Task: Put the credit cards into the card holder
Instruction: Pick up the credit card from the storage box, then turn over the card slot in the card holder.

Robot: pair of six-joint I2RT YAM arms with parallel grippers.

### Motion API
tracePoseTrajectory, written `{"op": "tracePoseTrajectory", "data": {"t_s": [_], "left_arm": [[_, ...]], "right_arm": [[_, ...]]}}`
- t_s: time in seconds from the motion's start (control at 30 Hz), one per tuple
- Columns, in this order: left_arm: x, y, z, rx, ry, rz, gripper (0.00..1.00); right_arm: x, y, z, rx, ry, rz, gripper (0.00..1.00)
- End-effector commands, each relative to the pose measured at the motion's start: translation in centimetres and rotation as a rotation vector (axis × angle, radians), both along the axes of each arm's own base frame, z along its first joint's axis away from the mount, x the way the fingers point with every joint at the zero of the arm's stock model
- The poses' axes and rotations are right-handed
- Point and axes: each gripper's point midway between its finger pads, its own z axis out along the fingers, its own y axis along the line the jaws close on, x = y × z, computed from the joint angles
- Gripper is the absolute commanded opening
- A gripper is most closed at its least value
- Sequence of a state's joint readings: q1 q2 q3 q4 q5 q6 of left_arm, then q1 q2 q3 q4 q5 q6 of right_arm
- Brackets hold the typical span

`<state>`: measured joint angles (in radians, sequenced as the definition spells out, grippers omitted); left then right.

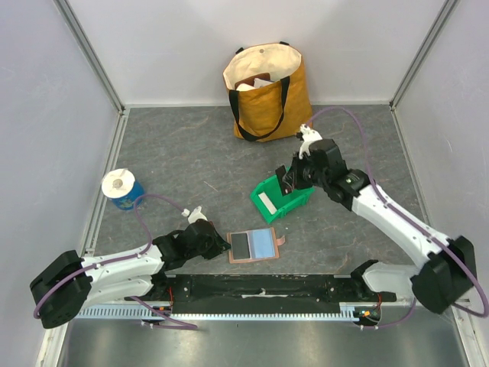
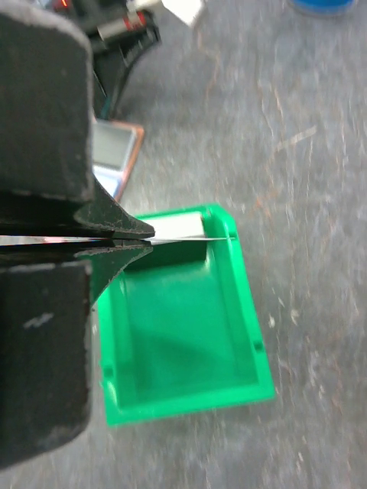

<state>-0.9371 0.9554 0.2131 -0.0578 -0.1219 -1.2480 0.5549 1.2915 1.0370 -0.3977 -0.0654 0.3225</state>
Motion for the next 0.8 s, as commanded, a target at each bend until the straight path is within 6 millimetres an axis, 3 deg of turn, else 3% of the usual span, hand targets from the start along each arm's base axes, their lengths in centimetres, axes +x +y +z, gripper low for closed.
{"op": "tracePoseTrajectory", "data": {"t_s": [0.0, 0.13, 0.3, 0.5, 0.77], "left_arm": [[-0.6, 1.6, -1.5, 0.08, 0.014, -0.009, 0.02], [-0.6, 1.6, -1.6, 0.081, 0.015, -0.012, 0.02], [-0.6, 1.4, -1.5, 0.079, 0.017, -0.02, 0.02], [-0.6, 1.1, -1.5, 0.07, 0.018, -0.024, 0.02], [-0.7, 1.0, -1.6, 0.077, 0.023, -0.034, 0.02]], "right_arm": [[-4.9, 2.2, -0.2, 0.202, 0.116, 0.032, 0.0], [-8.9, 3.2, -2.8, 0.204, 0.176, 0.029, 0.0], [-12.3, 4.6, -5.5, 0.257, 0.23, -0.016, 0.0], [-13.7, 4.3, -8.7, 0.205, 0.26, -0.081, 0.0], [-13.8, 3.9, -10.6, 0.151, 0.251, -0.118, 0.0]]}}
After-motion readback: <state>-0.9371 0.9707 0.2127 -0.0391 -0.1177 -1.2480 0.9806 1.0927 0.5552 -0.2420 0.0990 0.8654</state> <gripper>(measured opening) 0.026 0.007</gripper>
